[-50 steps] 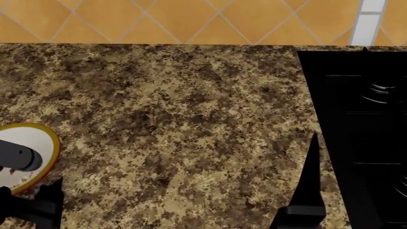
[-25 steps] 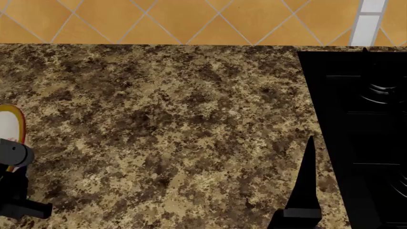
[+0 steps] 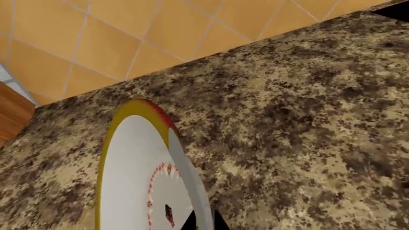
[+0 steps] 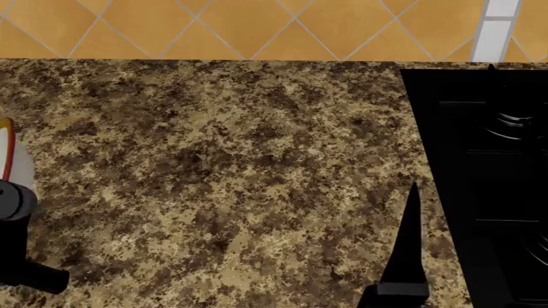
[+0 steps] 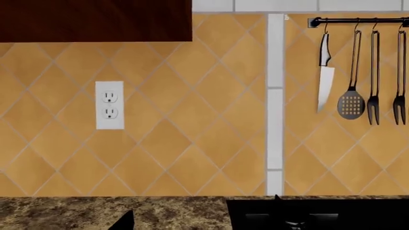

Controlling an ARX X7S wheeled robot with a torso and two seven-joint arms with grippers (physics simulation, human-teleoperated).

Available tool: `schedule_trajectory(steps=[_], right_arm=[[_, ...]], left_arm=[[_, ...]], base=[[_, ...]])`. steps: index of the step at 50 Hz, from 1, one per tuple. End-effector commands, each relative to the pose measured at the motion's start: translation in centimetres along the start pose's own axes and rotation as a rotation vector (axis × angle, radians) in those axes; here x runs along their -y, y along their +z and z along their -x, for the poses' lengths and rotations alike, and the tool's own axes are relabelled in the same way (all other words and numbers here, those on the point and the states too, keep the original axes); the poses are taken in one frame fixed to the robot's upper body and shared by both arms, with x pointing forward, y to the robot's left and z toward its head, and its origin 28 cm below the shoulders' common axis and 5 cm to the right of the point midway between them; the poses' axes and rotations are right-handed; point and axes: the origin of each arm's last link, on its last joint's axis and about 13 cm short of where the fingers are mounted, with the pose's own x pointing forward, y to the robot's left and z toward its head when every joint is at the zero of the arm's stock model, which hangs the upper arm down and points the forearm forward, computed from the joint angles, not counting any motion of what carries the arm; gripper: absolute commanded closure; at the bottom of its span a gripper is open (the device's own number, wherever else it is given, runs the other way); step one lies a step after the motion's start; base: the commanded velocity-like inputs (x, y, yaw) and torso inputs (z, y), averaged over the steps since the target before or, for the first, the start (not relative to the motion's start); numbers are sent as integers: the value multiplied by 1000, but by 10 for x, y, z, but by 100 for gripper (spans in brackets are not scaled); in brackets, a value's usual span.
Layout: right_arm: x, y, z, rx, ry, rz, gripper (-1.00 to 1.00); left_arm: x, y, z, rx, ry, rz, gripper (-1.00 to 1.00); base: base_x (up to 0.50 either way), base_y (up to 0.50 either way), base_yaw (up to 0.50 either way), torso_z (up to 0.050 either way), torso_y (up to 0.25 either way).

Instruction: Stack the bowls from largest to smallest.

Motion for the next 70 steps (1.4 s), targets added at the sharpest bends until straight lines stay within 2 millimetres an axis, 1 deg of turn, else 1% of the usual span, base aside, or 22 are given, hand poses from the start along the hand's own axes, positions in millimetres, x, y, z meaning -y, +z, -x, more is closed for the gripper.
schedule_trajectory(steps=[1, 5, 14, 20, 25, 31, 34, 42, 54, 60, 70], right_arm=[[-1, 7, 0, 85, 27, -5, -100], [-1, 7, -1, 64, 9, -17, -100], [-1, 12, 0, 63, 0, -43, -100], [0, 11, -1, 42, -7, -46, -100], [0, 11, -1, 30, -6, -71, -100], [1, 13, 0, 45, -4, -76, -100], [1, 12, 0, 42, -5, -78, -100], [3, 13, 0, 41, -16, -80, -100], [3, 13, 0, 35, -13, -75, -100], [2, 13, 0, 36, -11, -77, -100], [3, 14, 0, 38, -14, -81, -100]], left_arm=[[5, 19, 22, 128, -26, -28, 100], [7, 22, 25, 149, -35, -36, 100], [6, 27, 27, 171, -30, -32, 100], [8, 29, 30, 181, -40, -37, 100], [9, 33, 35, 195, -39, -50, 100], [9, 34, 34, 205, -34, -60, 100], [8, 38, 33, 220, -13, -87, 100], [13, 48, 39, 252, -34, -102, 100], [13, 45, 42, 255, -37, -100, 100], [13, 40, 40, 249, -35, -97, 100], [14, 38, 40, 244, -36, -97, 100]], base=[[0, 0, 0, 0, 0], [-189, 0, 0, 0, 0], [-500, -1, 0, 0, 0], [-500, -87, 0, 0, 0], [-380, -460, 0, 0, 0], [-93, -500, 0, 0, 0], [-47, -500, 0, 0, 0], [-45, -500, 0, 0, 0], [-30, -500, 0, 0, 0], [1, -500, 0, 0, 0], [1, -500, 0, 0, 0]])
